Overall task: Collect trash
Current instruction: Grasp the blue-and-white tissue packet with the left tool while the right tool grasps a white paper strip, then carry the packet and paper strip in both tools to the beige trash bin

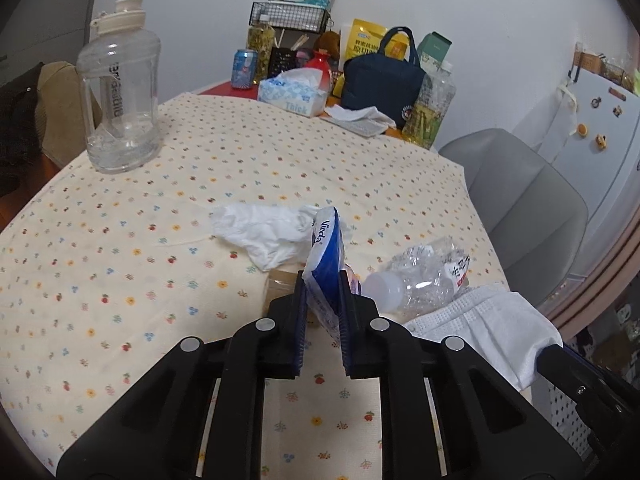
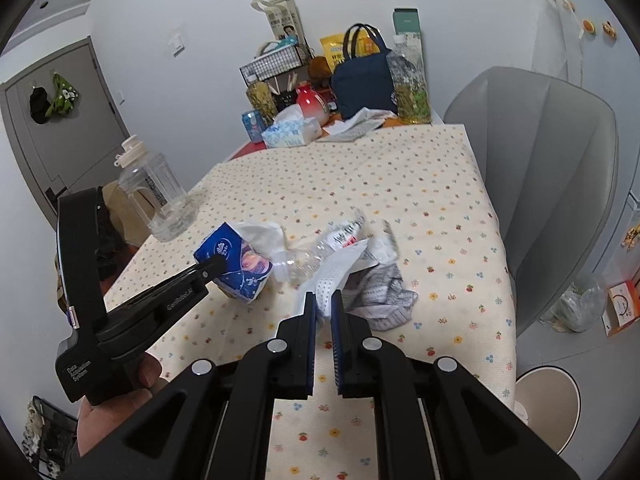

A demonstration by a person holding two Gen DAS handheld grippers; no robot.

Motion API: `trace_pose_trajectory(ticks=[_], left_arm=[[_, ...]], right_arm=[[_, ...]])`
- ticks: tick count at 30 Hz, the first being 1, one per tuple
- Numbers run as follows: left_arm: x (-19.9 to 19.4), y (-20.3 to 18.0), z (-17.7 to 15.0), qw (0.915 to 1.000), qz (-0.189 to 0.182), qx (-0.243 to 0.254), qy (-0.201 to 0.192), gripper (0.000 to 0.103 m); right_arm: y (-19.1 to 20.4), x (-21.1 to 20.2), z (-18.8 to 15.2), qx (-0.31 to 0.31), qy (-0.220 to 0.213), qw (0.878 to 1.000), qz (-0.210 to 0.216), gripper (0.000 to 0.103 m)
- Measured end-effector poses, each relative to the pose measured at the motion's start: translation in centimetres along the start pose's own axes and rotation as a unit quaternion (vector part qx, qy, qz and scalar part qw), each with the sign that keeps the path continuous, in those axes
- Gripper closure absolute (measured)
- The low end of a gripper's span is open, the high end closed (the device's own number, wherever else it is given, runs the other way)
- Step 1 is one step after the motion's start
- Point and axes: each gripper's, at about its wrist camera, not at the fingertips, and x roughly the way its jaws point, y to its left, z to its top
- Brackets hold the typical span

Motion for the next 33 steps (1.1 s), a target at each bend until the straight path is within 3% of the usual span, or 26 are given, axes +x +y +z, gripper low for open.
trace_pose_trajectory(ticks=[15,25,33], left_arm=[[-5.6,-0.3,1.2,0.9985,-0.017,-0.002,-0.053,0.089],[-6.4,-2.9,0.7,0.9978,-0.037,0.017,-0.053,0.089],[-5.9,-7.2,-0.1,0.9955,-0.069,0.050,-0.042,0.089]], right_arm=[[1.8,-5.2,1.1,-0.016,-0.049,0.999,0.010,0.095],[0.1,-7.6,0.8,-0.001,-0.067,0.998,-0.012,0.095],[-3.2,-9.2,0.2,0.024,-0.074,0.996,-0.042,0.095]])
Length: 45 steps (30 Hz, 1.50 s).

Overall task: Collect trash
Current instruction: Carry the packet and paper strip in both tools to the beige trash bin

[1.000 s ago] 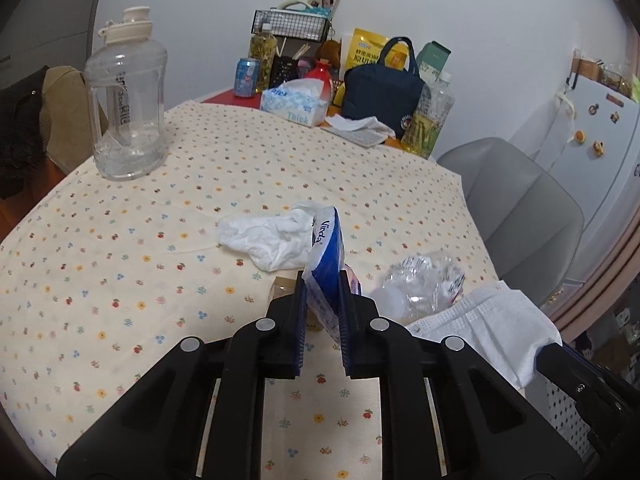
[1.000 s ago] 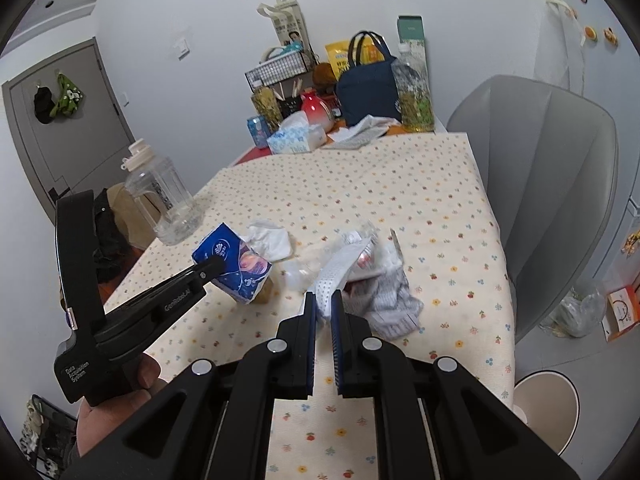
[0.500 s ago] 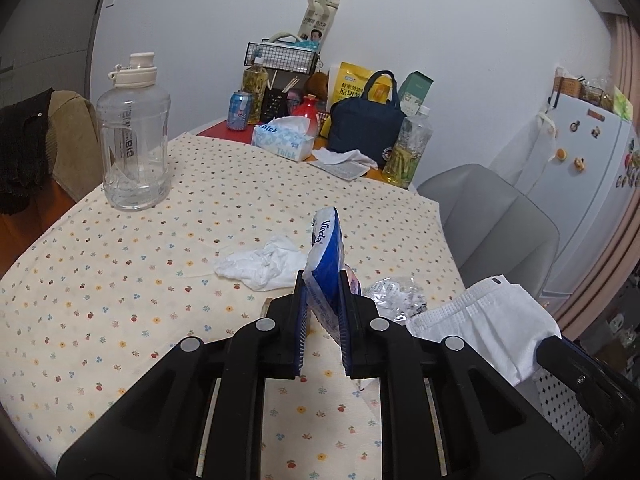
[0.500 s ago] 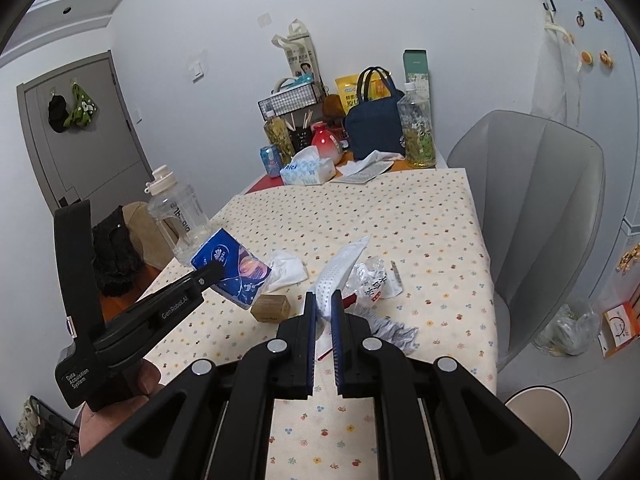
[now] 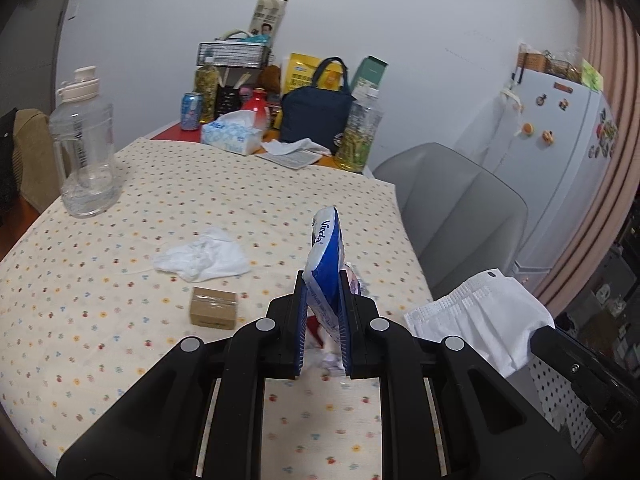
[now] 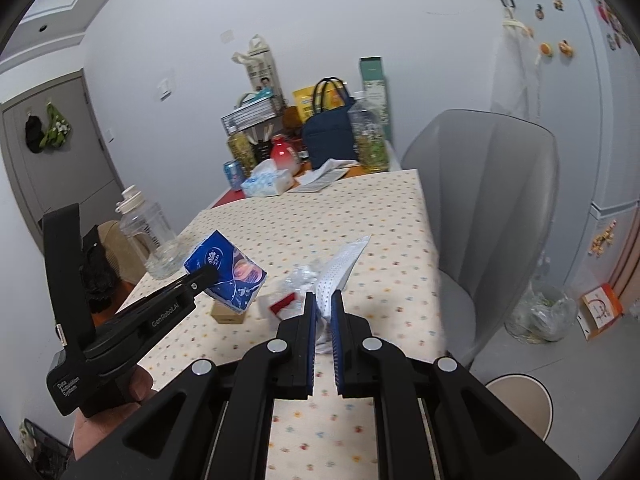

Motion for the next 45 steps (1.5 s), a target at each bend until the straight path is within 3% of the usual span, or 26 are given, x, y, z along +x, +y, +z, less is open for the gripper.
trace_pose_trajectory(ticks=[12,25,45], left_arm=[[2.2,-8.3,-1.2,0.9967,-0.045,0.062,0.024,0.089],[4.3,-17.6,-3.7,0.9853,-0.094,0.134,0.050,0.089],[8.6,-26.4,-8.7,0.9667,-0.115,0.203,0.105,0.089]], right_arm=[[-7.4,-2.2,-1.1,0.051,-0.014,0.997,-0.051,0.095],[-15.3,-5.2,-2.7,0.105,-0.026,0.988,-0.106,0.095],[-24.9,-5.9,-6.6,0.187,-0.007,0.971,-0.147,0.094]])
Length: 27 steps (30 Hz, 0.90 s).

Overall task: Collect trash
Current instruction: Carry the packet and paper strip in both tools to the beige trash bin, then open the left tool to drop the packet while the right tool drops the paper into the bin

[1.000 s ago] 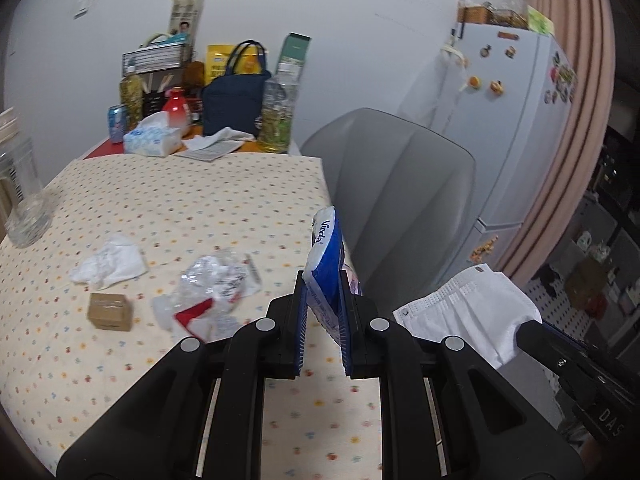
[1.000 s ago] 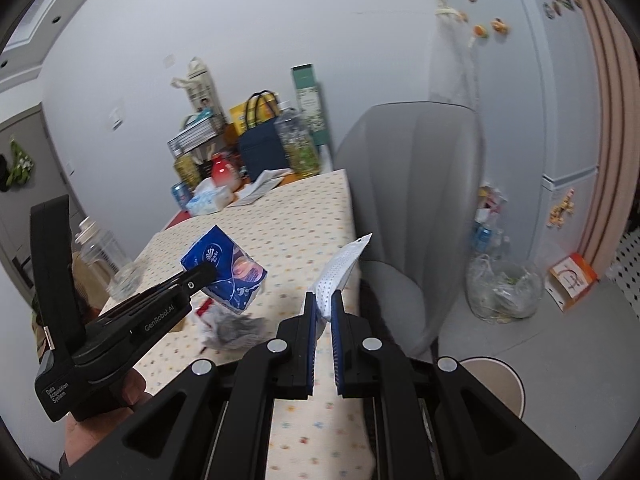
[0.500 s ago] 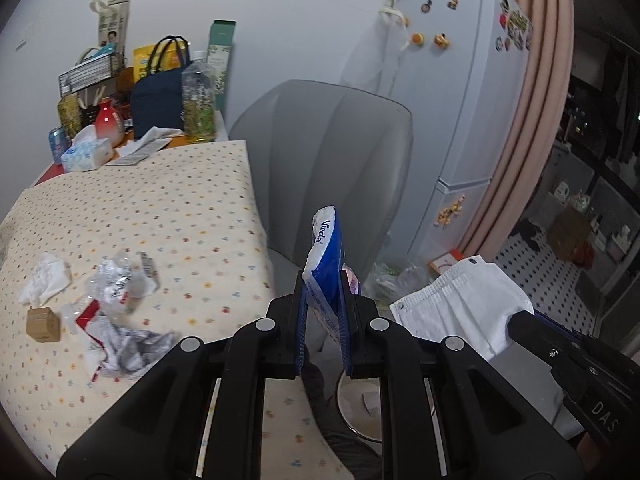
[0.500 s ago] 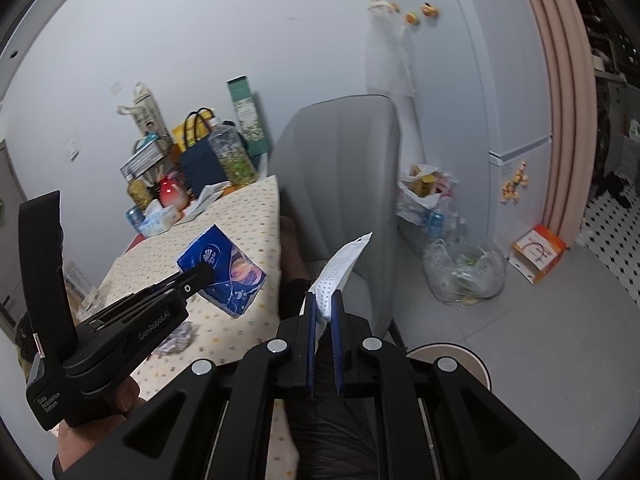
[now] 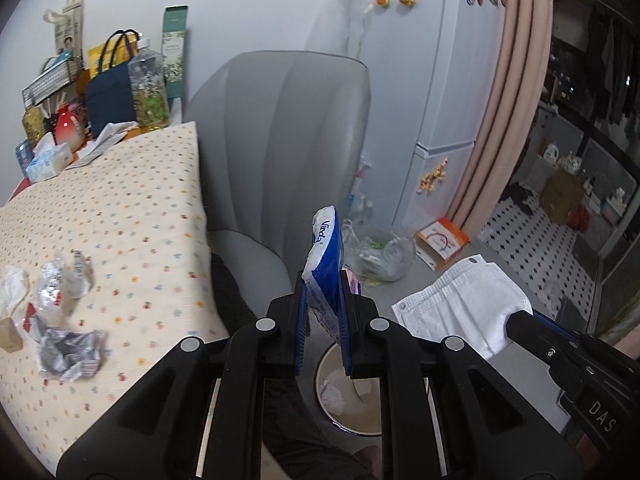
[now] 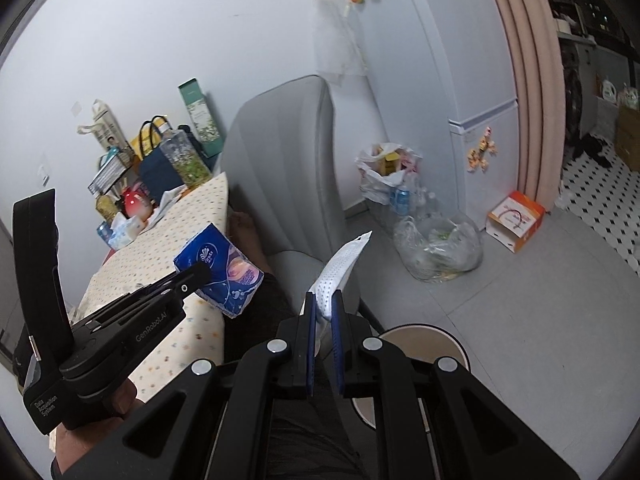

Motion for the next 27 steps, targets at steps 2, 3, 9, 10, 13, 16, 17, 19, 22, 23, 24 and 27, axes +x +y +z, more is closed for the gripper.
trace_pose_trajectory(ticks=[2,3,9,10,13,16,17,19,22,23,24,27], left_arm=[[0.7,-0.7,-0.2,1.0000,-0.001,0.005,0.006,0.089],[1.1,-0.9,-0.2,0.9999,-0.001,0.007,0.010,0.089],[2.8,-1.6,-0.5,0.9996,0.001,0.012,0.024,0.088],[3.0,-1.6,-0.5,0.9996,0.002,0.012,0.026,0.088],[3.5,-1.4,-0.7,0.9994,0.006,0.011,0.032,0.088],[3.7,-1.0,-0.8,0.9993,0.010,0.009,0.034,0.088],[3.7,-0.8,-0.8,0.9993,0.012,0.008,0.035,0.088],[3.8,-0.5,-0.8,0.9992,0.014,0.007,0.036,0.088],[3.7,-0.1,-0.8,0.9992,0.016,0.002,0.036,0.089],[3.7,0.0,-0.8,0.9992,0.017,0.001,0.036,0.089],[3.7,0.1,-0.8,0.9992,0.017,-0.001,0.036,0.089],[3.8,0.0,-0.8,0.9992,0.015,-0.001,0.036,0.089]], right_arm=[[-0.7,0.3,-0.1,0.005,0.003,1.000,-0.002,0.094],[-0.9,0.4,-0.2,0.008,0.005,1.000,-0.003,0.094],[-2.0,1.2,-0.3,0.018,0.011,1.000,-0.006,0.094],[-2.1,1.4,-0.3,0.018,0.013,1.000,-0.007,0.094],[-2.3,2.2,-0.4,0.023,0.020,0.999,-0.007,0.094],[-2.4,2.7,-0.6,0.026,0.024,0.999,-0.010,0.092],[-2.5,3.0,-0.7,0.027,0.025,0.999,-0.011,0.092],[-2.6,3.5,-0.8,0.028,0.028,0.999,-0.020,0.087],[-3.0,4.2,-0.9,0.035,0.033,0.998,-0.037,0.051],[-3.0,4.1,-1.0,0.033,0.029,0.998,-0.044,0.051],[-3.1,4.1,-1.0,0.032,0.029,0.998,-0.045,0.051],[-3.4,3.7,-0.9,0.035,0.023,0.998,-0.051,0.045]])
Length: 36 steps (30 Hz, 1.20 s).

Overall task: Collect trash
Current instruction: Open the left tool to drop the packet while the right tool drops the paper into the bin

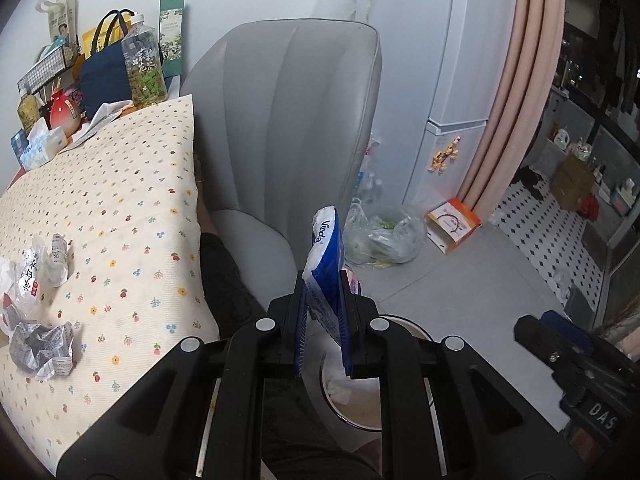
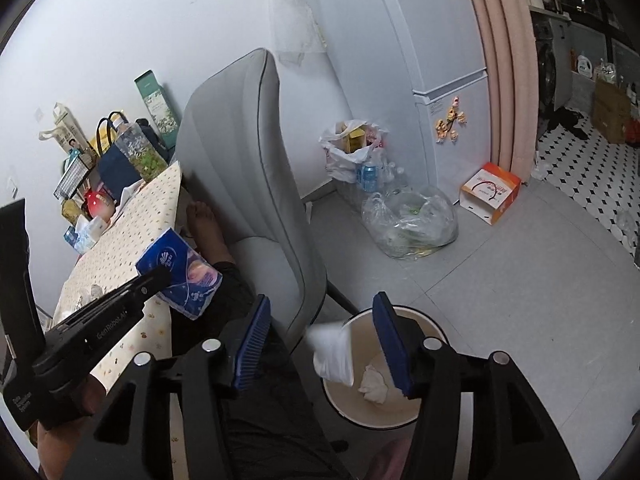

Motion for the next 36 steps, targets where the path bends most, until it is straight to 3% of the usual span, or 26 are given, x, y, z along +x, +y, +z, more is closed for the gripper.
trace_pose_trajectory(ticks=[2,4,11,15,17,19,22,28,36], left_arm=[[0.3,-0.3,-0.1,1.0000,0.000,0.004,0.004,0.089],[0.7,-0.8,-0.1,0.9999,-0.003,0.009,0.010,0.089],[2.1,-3.8,-0.5,0.9988,-0.023,0.036,0.024,0.089],[3.4,-5.6,-1.0,0.9963,-0.045,0.052,0.051,0.087],[3.8,-6.3,-1.2,0.9949,-0.055,0.056,0.063,0.074],[3.7,-6.5,-1.3,0.9949,-0.058,0.056,0.061,0.040],[2.9,-6.1,-1.0,0.9965,-0.048,0.055,0.042,0.024],[0.8,-3.4,-0.1,0.9990,-0.033,0.023,0.018,0.011],[-2.8,0.7,0.5,0.9995,-0.007,-0.016,-0.025,0.007]], right_arm=[[-0.2,-0.5,0.1,0.001,-0.013,1.000,-0.008,0.036],[-0.7,-0.9,0.2,0.005,-0.021,1.000,-0.014,0.034],[-2.9,-2.2,0.8,0.020,-0.039,0.999,-0.033,0.029],[-4.7,-2.7,0.9,0.033,-0.048,0.997,-0.046,0.027],[-5.4,-2.6,1.0,0.040,-0.046,0.997,-0.050,0.027],[-5.8,-2.5,1.0,0.043,-0.045,0.997,-0.052,0.027],[-5.6,-2.6,1.1,0.043,-0.047,0.997,-0.054,0.025],[-3.9,-3.0,1.1,0.031,-0.051,0.997,-0.053,0.019],[-0.1,-4.1,1.4,-0.005,-0.063,0.997,-0.039,0.008]])
